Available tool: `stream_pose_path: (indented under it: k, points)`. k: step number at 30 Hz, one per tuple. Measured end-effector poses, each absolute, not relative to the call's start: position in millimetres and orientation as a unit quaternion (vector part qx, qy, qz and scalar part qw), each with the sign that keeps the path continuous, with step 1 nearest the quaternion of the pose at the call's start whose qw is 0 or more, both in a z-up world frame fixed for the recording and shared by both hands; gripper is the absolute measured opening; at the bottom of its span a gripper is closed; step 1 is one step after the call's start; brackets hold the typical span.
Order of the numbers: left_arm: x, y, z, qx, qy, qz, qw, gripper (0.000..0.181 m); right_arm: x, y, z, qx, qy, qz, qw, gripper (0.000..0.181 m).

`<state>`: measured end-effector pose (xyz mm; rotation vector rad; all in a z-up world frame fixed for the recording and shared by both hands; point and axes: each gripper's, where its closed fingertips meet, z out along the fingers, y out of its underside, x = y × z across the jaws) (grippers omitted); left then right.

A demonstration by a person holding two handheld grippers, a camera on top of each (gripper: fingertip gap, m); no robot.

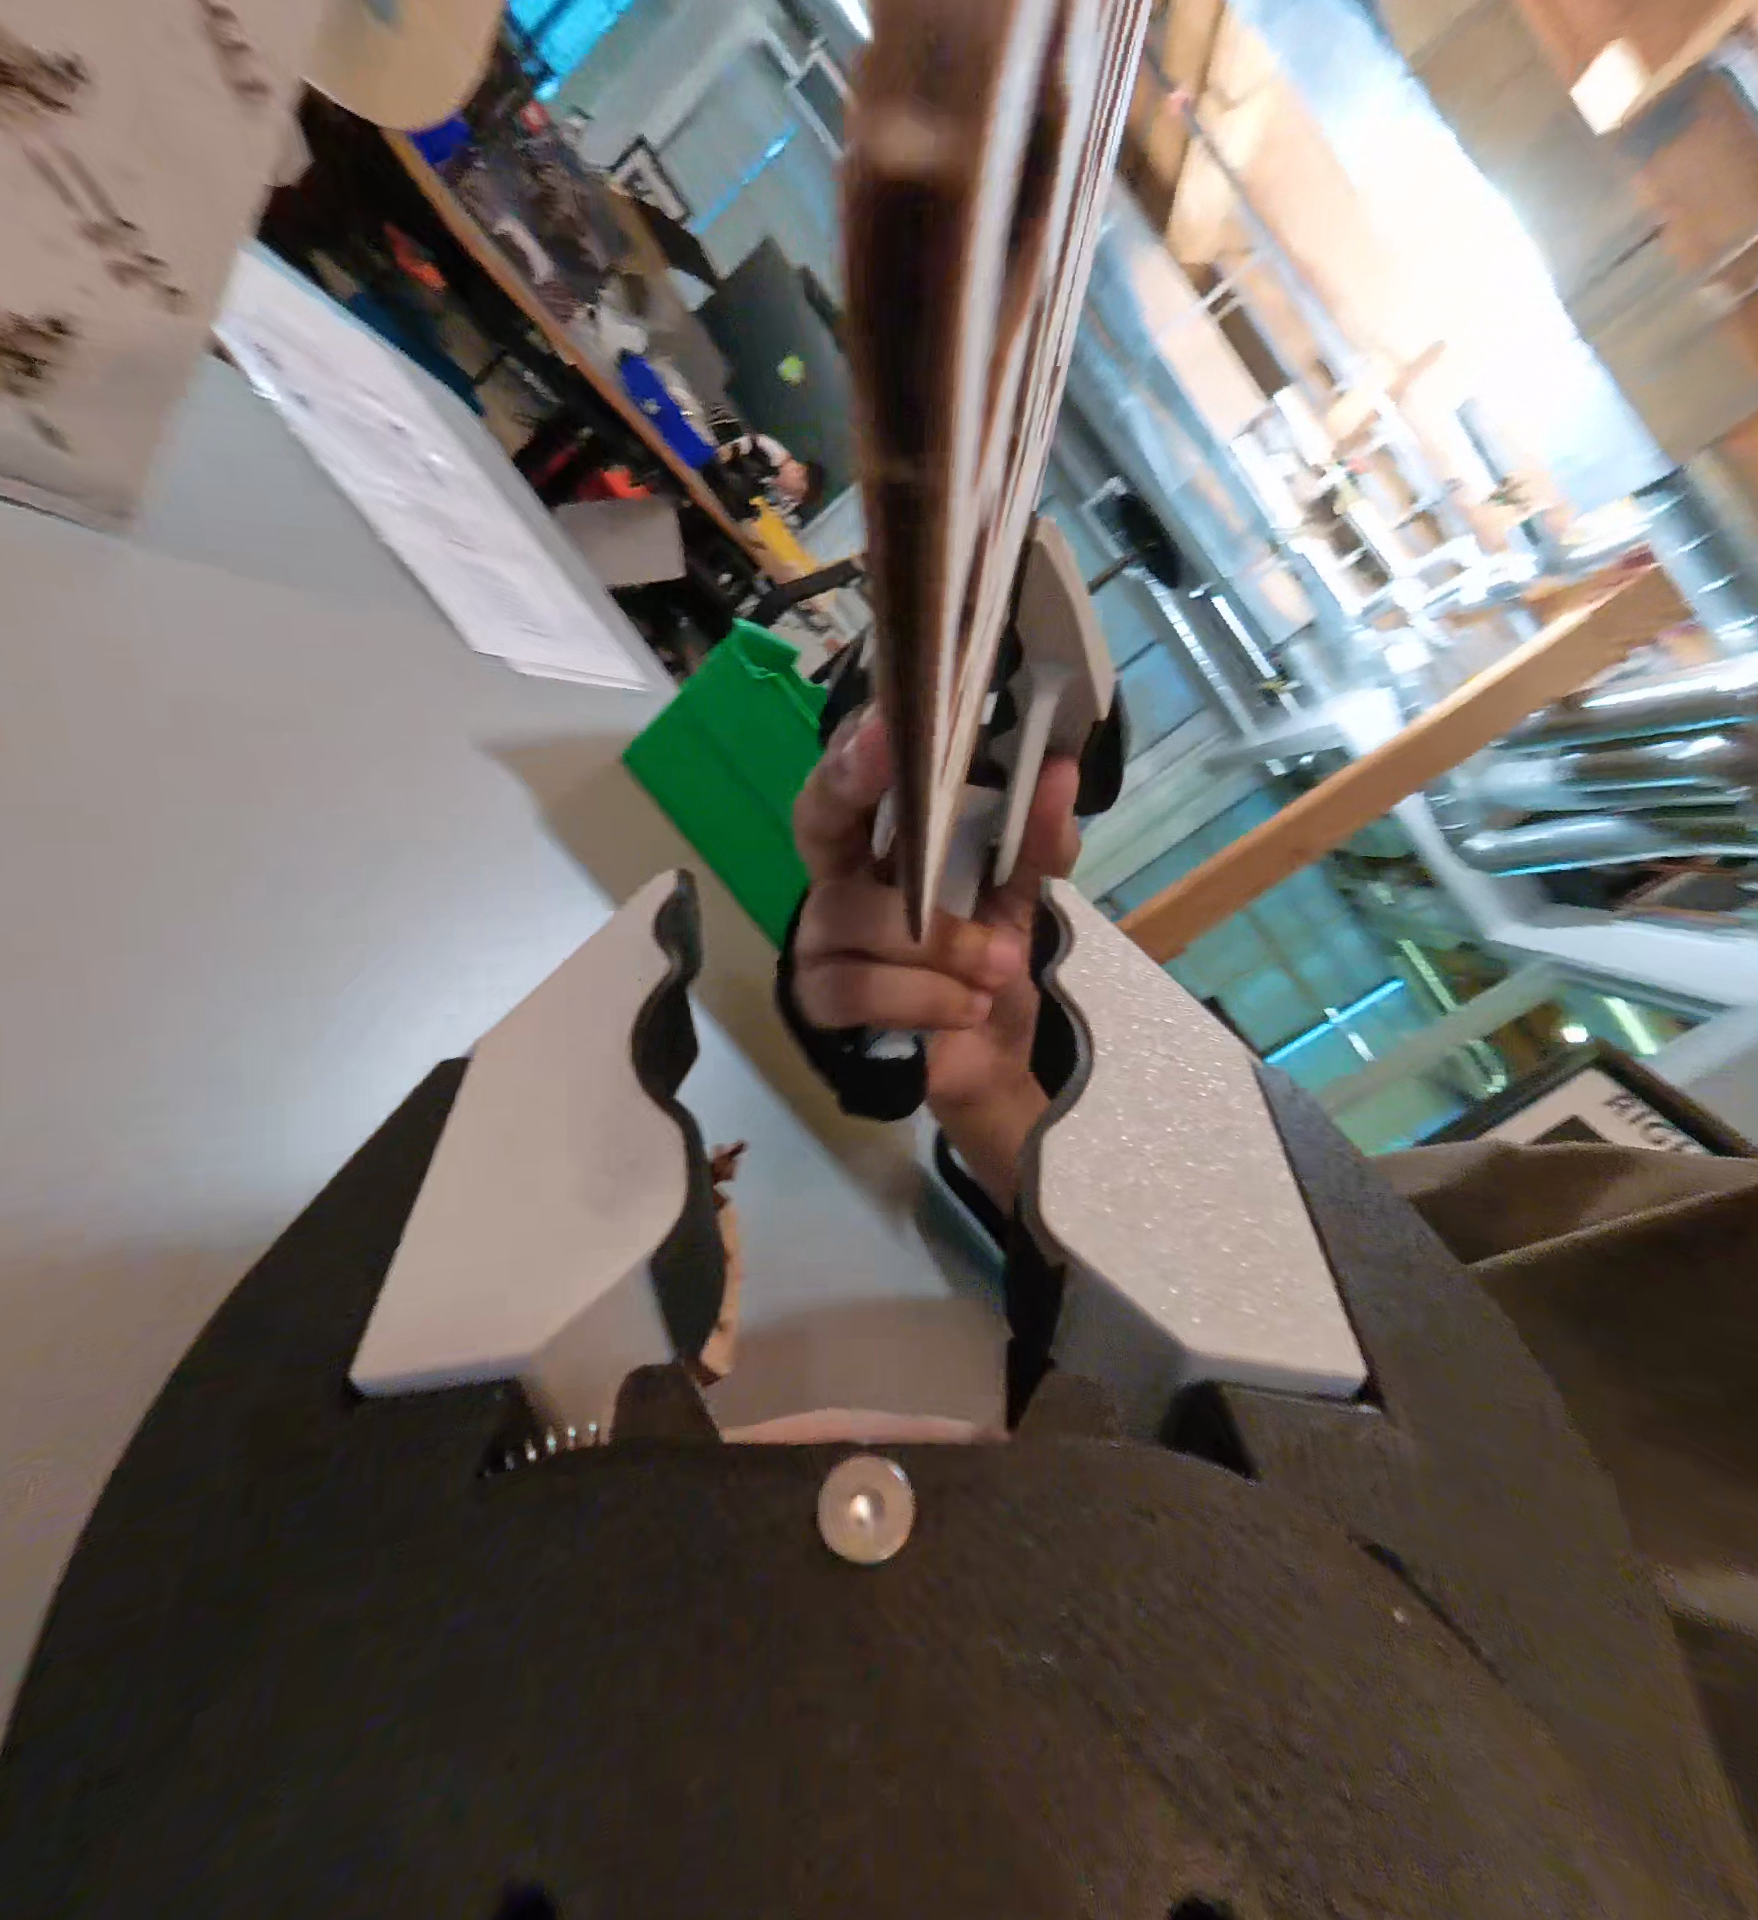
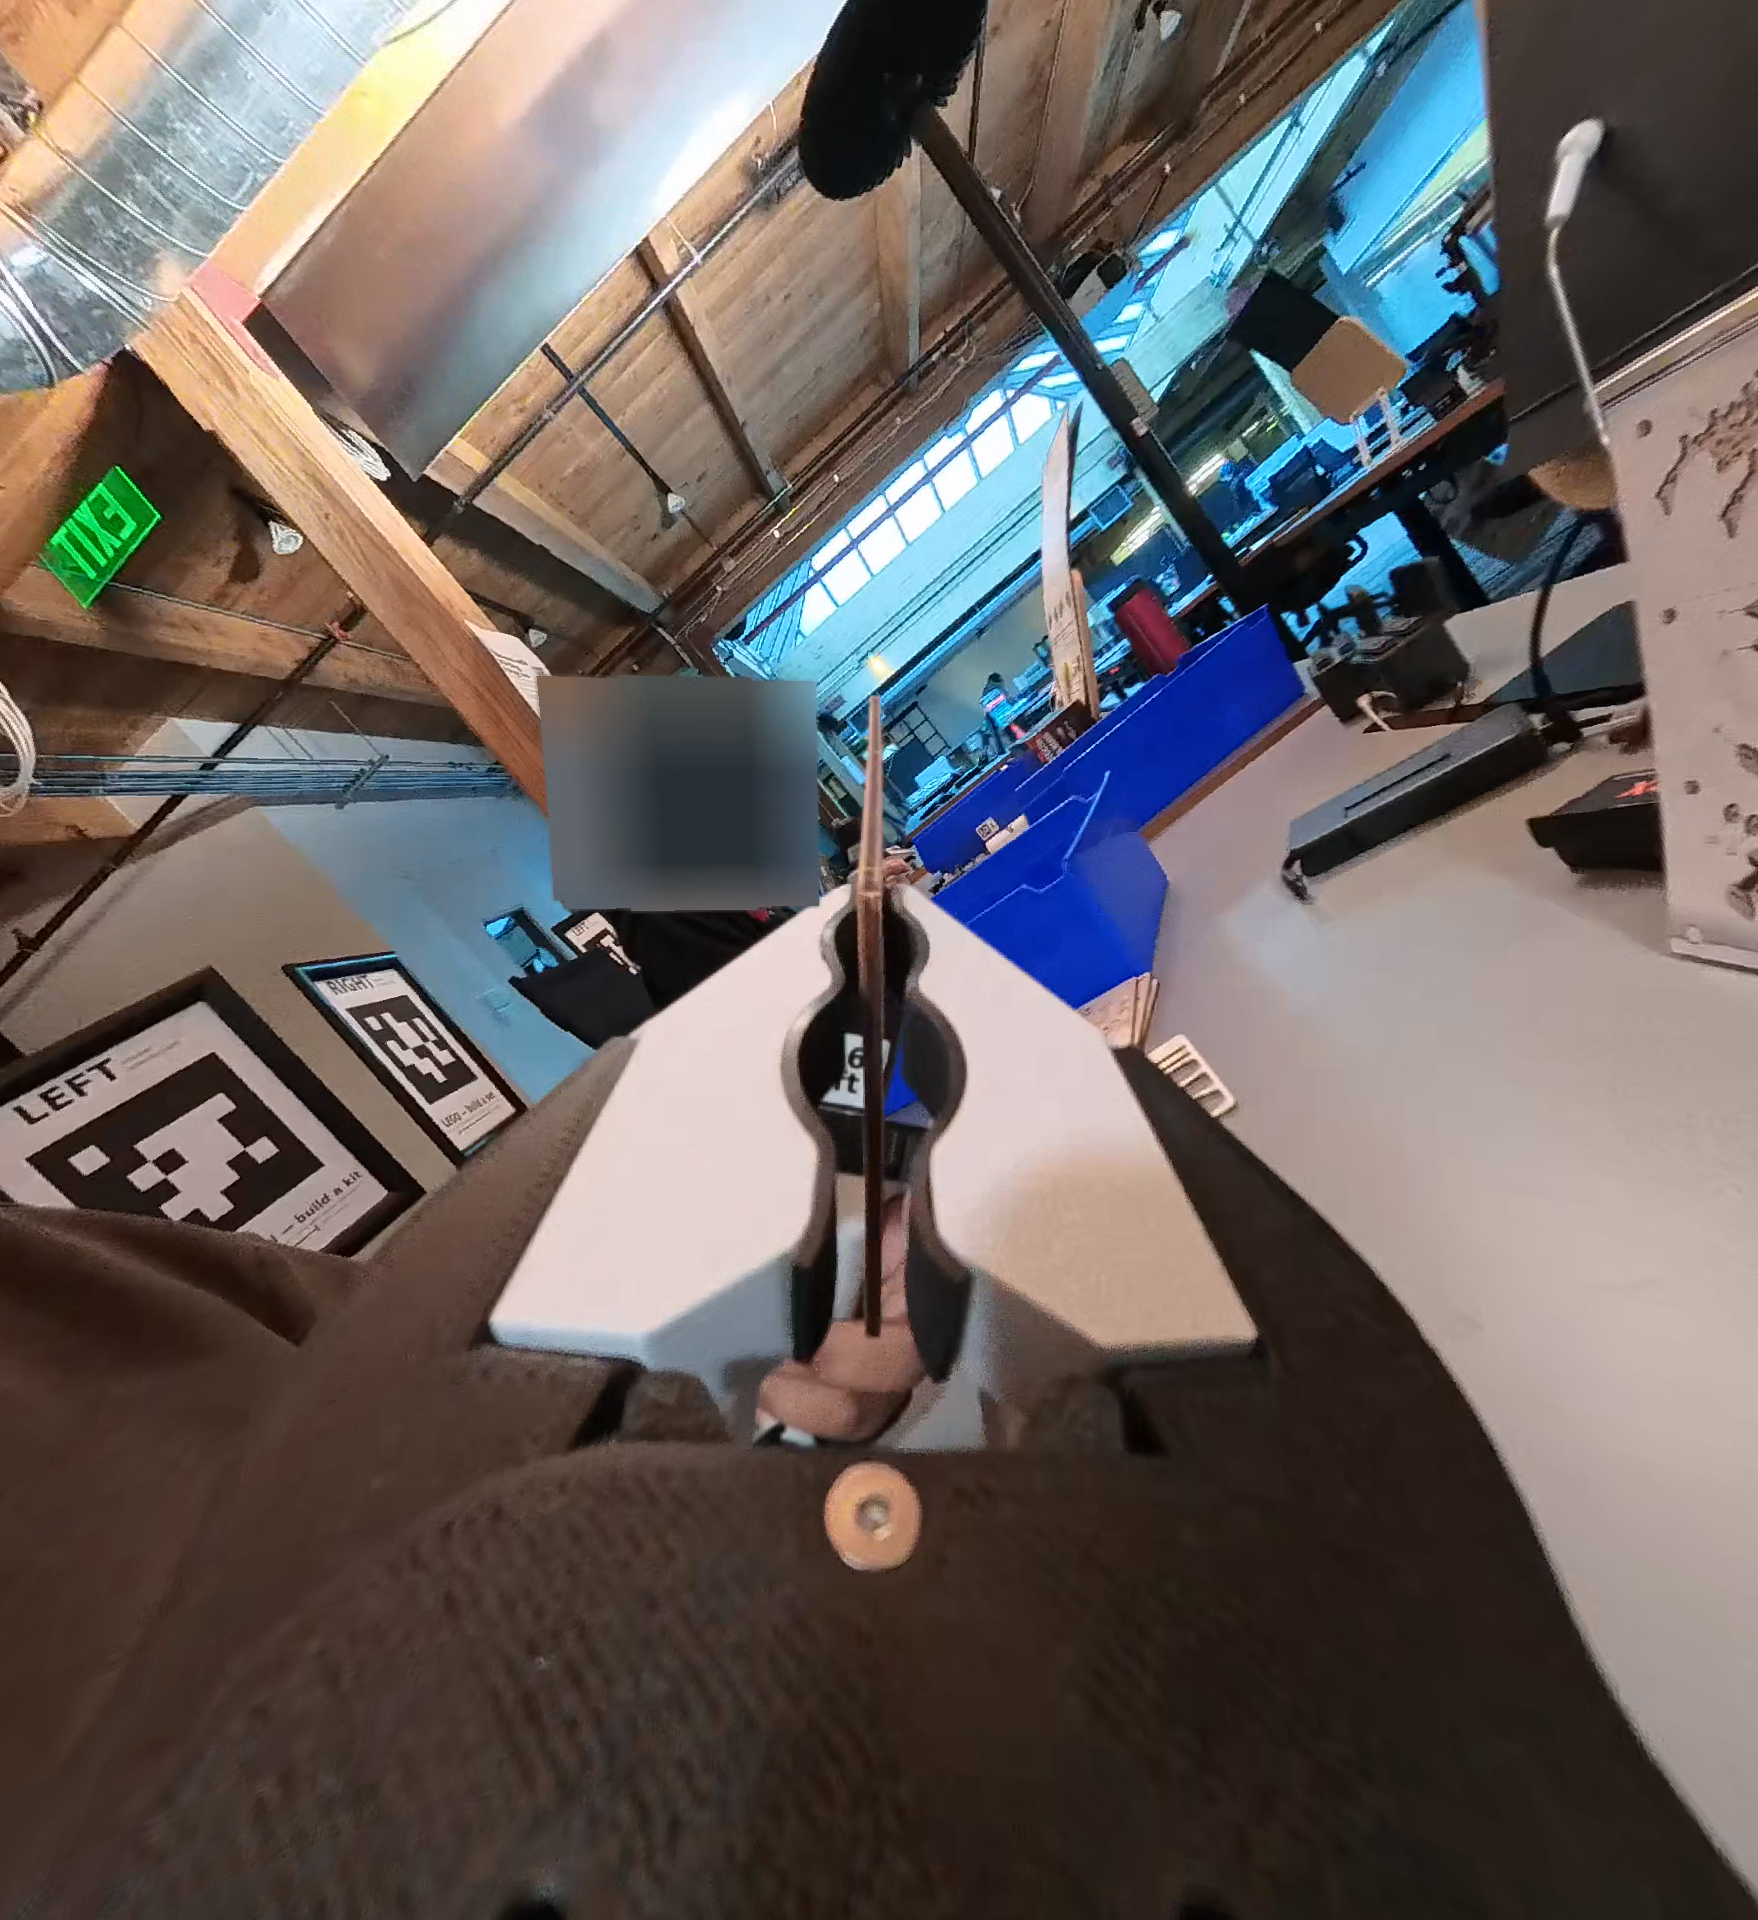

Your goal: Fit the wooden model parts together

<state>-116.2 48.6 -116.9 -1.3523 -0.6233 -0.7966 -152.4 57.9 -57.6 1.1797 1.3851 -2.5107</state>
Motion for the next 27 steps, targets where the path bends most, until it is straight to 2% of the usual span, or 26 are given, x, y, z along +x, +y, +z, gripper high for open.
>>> stream_pose_path:
  k: [1,4,7,15,17,21,23,24,27]
  points:
    - [-111.1,50.2,-113.6,-0.591,-0.269,-0.364,0.668,0.052,-148.9,55.4,-58.7,0.382,0.447,-0.808,0.015,0.000]
    - [-109.4,45.2,-106.9,-0.570,-0.254,-0.364,0.691,0.003,-138.8,52.9,-67.9,0.399,0.453,-0.798,-0.005,0.001]
    - [-108.9,37.4,-102.5,-0.572,-0.235,-0.350,0.704,0.000,-127.2,55.4,-80.5,0.417,0.465,-0.781,-0.007,0.008]
    - [-106.3,41.0,-106.7,-0.612,-0.189,-0.341,0.688,0.000,-95.9,51.0,-109.8,0.407,0.559,-0.722,0.004,0.022]
    - [-104.0,49.2,-109.2,-0.630,-0.168,-0.366,0.664,0.000,-93.3,53.5,-120.6,0.411,0.583,-0.701,-0.009,0.006]
    - [-122.4,75.4,-112.6,-0.649,-0.179,-0.332,0.661,0.013,-100.2,75.4,-119.4,0.436,0.550,-0.712,-0.019,0.001]
    - [-131.2,90.0,-111.5,-0.637,-0.194,-0.304,0.681,0.038,-104.1,91.3,-112.4,0.449,0.497,-0.743,-0.011,0.000]
    - [-128.6,97.6,-114.5,-0.637,-0.192,-0.306,0.681,0.044,-105.5,99.8,-107.1,0.454,0.463,-0.762,0.000,0.000]
    - [-108.0,115.7,-126.8,-0.644,-0.163,-0.357,0.657,0.045,-113.0,120.6,-109.2,0.482,0.406,-0.776,0.005,0.000]
